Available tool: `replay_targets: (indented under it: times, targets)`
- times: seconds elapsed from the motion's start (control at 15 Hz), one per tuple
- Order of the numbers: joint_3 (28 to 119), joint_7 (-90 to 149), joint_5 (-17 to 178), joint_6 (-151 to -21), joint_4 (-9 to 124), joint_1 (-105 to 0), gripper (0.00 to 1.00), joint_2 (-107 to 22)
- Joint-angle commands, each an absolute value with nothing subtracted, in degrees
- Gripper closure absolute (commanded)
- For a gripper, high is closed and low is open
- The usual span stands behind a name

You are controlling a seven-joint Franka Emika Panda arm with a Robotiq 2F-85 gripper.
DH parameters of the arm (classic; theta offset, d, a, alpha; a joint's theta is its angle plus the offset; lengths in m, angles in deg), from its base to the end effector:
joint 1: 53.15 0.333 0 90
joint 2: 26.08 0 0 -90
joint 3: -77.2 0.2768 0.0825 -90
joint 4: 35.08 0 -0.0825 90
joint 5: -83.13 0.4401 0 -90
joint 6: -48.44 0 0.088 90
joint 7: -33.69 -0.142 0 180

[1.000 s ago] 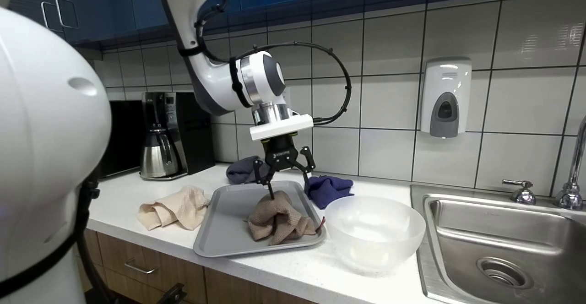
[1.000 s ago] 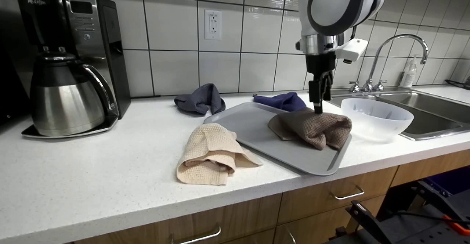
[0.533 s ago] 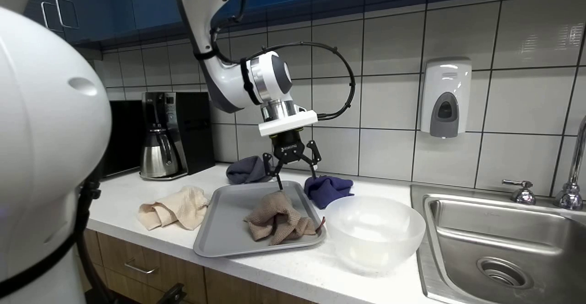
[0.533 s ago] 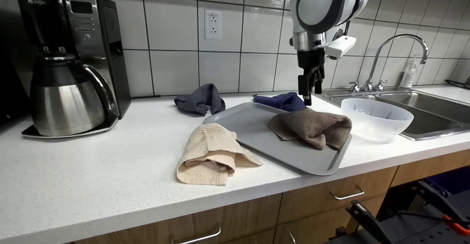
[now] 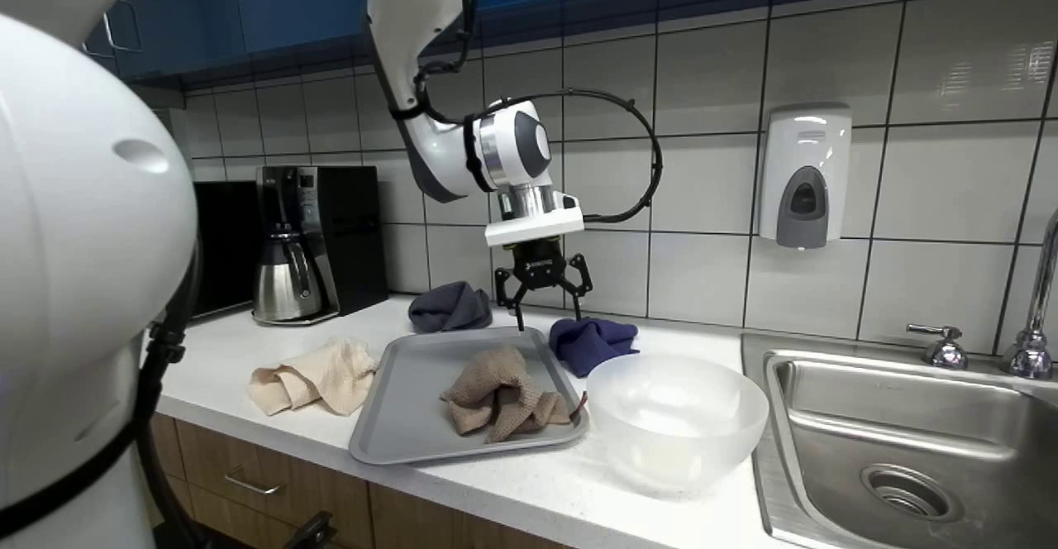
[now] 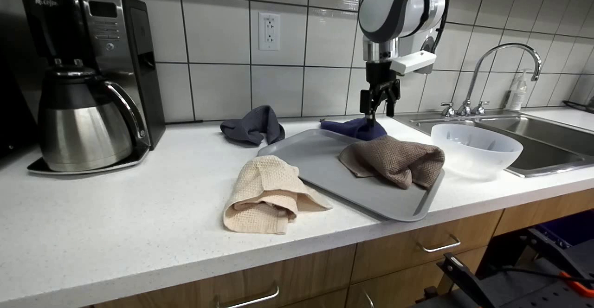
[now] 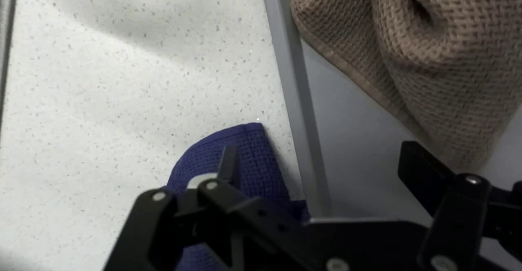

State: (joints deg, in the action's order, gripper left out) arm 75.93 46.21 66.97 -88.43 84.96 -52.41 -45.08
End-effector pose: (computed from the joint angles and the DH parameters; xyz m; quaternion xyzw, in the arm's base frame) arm 0.6024 -0.0153 0.1453 0.9731 0.2077 -0.0300 0.0949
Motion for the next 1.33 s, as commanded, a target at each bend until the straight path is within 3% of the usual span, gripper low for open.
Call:
replay_targets:
  times: [0.0,1.27]
  targets:
    - [76.3,47.1,70.9,-86.7,78.4,-54.4,0.0,-49.1]
    - [75.5,41.1,80.9,-86.0,59.0,-57.3,0.0,-64.0]
